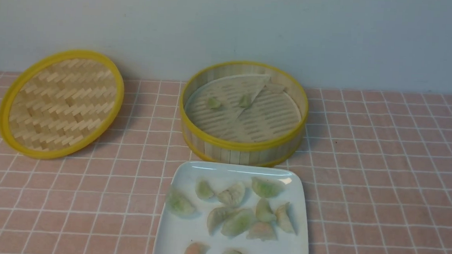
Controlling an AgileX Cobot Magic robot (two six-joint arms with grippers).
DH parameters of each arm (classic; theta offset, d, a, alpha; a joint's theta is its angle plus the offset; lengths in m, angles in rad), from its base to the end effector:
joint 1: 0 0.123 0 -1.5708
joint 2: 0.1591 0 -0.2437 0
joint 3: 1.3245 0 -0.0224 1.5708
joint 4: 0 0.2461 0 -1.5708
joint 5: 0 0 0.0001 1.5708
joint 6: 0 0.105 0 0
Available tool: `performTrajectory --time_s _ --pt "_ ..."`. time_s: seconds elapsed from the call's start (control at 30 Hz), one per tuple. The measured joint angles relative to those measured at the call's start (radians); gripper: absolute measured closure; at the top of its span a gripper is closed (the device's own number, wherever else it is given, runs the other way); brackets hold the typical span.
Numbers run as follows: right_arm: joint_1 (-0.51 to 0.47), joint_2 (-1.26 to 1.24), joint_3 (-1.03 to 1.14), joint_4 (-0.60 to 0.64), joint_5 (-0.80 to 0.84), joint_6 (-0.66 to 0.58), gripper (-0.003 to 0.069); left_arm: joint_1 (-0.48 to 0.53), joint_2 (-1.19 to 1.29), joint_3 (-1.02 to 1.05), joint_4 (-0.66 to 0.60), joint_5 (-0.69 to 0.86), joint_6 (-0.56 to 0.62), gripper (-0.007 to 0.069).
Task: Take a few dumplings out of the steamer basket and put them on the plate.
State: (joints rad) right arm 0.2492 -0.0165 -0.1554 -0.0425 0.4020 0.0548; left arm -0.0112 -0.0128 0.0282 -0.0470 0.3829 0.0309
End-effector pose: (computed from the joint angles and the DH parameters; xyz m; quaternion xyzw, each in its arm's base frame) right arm 0.0923 0.0217 0.2273 -0.0826 0.7511 0.0803 0.6500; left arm 0.1027 -0.0030 0.1663 0.0046 0.8080 -0.0141 0.5890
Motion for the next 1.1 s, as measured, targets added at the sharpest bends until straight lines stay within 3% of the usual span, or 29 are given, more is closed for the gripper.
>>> performTrajectory --time_s 0.13,0.27,1.1 --pt "-0.137 0.000 0.164 -0.008 0.009 0.000 0.0670 0.000 0.000 0.000 0.000 0.000 0.000 0.0631" --pt "-0.191 0.001 0.174 -0.002 -0.004 0.003 0.0670 0.000 -0.001 0.000 0.000 0.001 0.000 0.0631" --pt "-0.194 0.001 0.175 -0.002 -0.005 0.003 0.0669 0.000 -0.001 0.000 0.000 0.001 0.000 0.0631"
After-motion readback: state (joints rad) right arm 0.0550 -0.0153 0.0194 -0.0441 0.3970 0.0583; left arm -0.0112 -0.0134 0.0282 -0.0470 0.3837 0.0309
